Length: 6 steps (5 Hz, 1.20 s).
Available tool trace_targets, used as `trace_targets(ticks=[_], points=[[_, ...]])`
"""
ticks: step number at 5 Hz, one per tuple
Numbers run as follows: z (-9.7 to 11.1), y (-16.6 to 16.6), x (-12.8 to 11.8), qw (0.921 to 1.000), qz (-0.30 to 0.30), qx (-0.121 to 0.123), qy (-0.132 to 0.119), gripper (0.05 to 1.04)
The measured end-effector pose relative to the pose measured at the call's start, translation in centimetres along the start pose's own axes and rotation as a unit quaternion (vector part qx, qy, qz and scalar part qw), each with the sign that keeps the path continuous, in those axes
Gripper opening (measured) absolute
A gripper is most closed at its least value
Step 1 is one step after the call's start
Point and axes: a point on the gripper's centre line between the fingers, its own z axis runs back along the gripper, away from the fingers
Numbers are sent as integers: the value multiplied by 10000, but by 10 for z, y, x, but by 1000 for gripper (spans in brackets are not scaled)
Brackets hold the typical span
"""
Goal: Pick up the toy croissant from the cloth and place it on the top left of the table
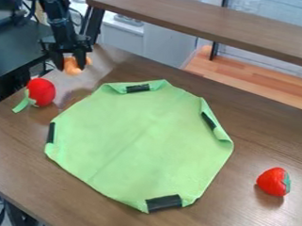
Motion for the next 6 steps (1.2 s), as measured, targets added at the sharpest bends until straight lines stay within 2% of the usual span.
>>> trace_targets(ticks=[1,2,3,4,5,6], points=[[-7,4,4,9999,44,93,-35,759],[-17,9,1,9997,46,214,-55,979],[-30,11,-11,9997,40,232,29,1002],[-24,9,-8,9997,172,178,-52,1001],[33,8,3,9977,483,-266,-403,1001],[92,26,2,9919,793,-483,-872,1001]])
